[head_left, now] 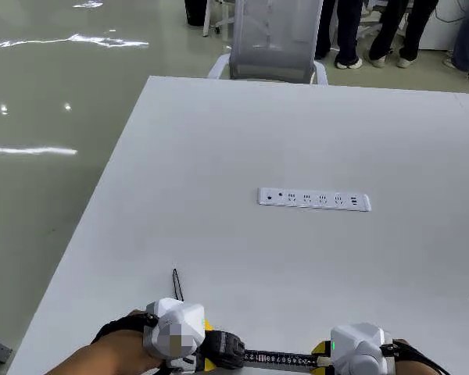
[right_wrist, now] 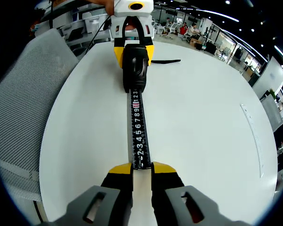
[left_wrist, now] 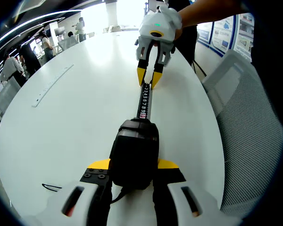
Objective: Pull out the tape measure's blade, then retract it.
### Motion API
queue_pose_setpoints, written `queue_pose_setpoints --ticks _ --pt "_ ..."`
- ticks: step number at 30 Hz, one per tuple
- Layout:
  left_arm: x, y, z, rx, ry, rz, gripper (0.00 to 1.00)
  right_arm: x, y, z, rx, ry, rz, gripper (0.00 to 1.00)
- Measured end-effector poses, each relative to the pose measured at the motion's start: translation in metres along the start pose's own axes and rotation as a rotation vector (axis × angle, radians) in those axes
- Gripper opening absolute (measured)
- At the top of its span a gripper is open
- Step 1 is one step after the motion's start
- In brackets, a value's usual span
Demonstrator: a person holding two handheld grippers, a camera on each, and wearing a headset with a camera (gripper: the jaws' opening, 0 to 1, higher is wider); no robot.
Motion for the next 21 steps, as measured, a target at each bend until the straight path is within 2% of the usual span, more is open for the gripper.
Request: queue_pose_setpoints --ticks 21 --pt "-0.0007 -0.0013 -0.0002 -0.007 -0.003 -0.013 0.29 0.0088 -0.0013 -0.0079 0.000 0.003 0.006 0.12"
Point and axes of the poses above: the centre of the closed fingertips' face, and the gripper's own axes: z roughly forward along the fingers, y roughly to its left, x roughly out of its underside, the point moved 9 cm from there along -z, roughly backward along the fingers, and after that the axes turned 11 degrees about -x, right-handed, at the moved point
